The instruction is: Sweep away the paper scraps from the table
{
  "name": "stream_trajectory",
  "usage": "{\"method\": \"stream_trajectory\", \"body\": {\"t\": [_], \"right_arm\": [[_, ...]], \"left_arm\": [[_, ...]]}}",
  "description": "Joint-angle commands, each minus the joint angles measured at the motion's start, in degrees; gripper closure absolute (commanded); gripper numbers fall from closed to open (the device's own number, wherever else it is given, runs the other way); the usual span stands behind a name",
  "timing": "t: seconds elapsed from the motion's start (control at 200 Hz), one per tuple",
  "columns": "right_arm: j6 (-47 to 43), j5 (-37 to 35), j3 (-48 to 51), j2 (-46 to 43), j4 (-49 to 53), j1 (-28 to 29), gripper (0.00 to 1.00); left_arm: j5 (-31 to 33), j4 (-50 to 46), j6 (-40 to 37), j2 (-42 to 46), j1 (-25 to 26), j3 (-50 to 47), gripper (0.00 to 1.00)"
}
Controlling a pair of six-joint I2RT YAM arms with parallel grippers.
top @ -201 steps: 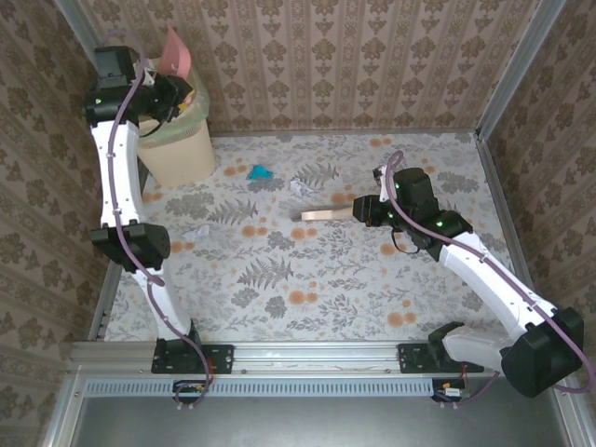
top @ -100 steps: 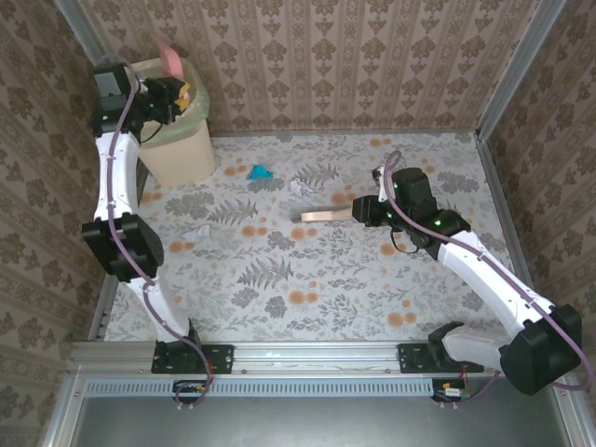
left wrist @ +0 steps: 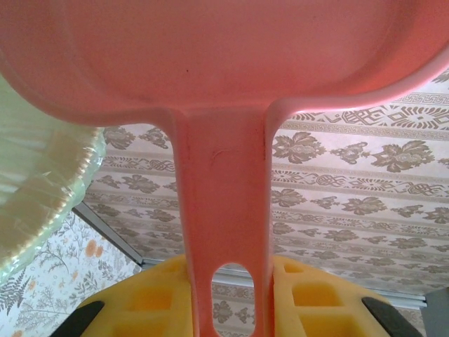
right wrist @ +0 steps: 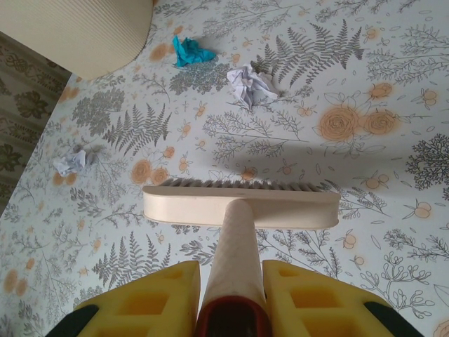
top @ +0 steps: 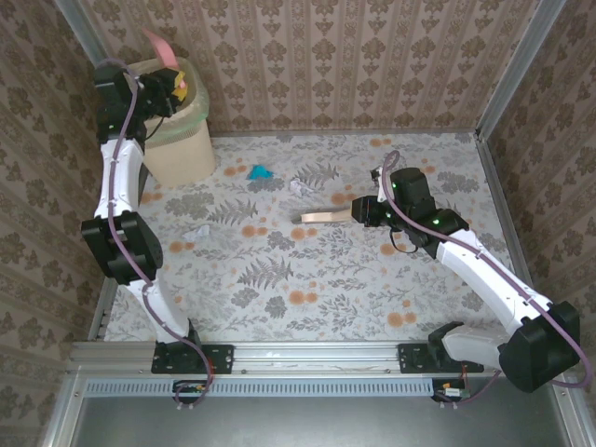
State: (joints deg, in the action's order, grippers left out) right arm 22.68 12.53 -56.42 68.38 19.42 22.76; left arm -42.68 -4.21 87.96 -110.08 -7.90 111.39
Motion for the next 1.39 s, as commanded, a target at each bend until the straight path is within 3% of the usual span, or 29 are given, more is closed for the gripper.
{"method": "stream_trajectory", "body": {"t": [0.0, 0.28, 0.535, 0.75, 0.91, 1.13, 1.39], "right_arm": [[-0.5, 1.1, -2.1, -0.3, -2.6, 0.2, 1.0], [-0.2, 0.0, -1.8, -0.9, -3.0, 0.2, 1.0], [1.2, -2.3, 0.0, -4.0, -5.5, 0.2, 1.0], [3.4, -1.4, 2.7, -7.5, -11.1, 0.3, 1.0], [3.0, 1.4, 6.8, -9.4, -20.1, 1.3, 1.0], [-6.8, 0.9, 6.9, -6.0, -28.3, 11.3, 1.0], [-19.6, 2.1, -5.1, 9.4, -27.2, 24.1, 1.0]], "left_arm": [[-0.9, 3.1, 0.3, 2.9, 0.3, 0.4, 1.0], [-1.0, -4.4, -6.9, 6.9, 1.5, 1.6, 1.0], [-1.0, -15.6, -18.8, 13.7, 6.8, 1.4, 1.0], [-0.2, -25.7, -30.9, 23.1, 11.8, -6.4, 1.0], [2.9, -35.1, -42.8, 31.0, 12.2, -15.2, 1.0], [12.9, -45.9, -57.1, 40.4, 11.6, -28.0, 1.0], [23.6, -50.6, -65.1, 50.6, 11.1, -39.7, 1.0]]}}
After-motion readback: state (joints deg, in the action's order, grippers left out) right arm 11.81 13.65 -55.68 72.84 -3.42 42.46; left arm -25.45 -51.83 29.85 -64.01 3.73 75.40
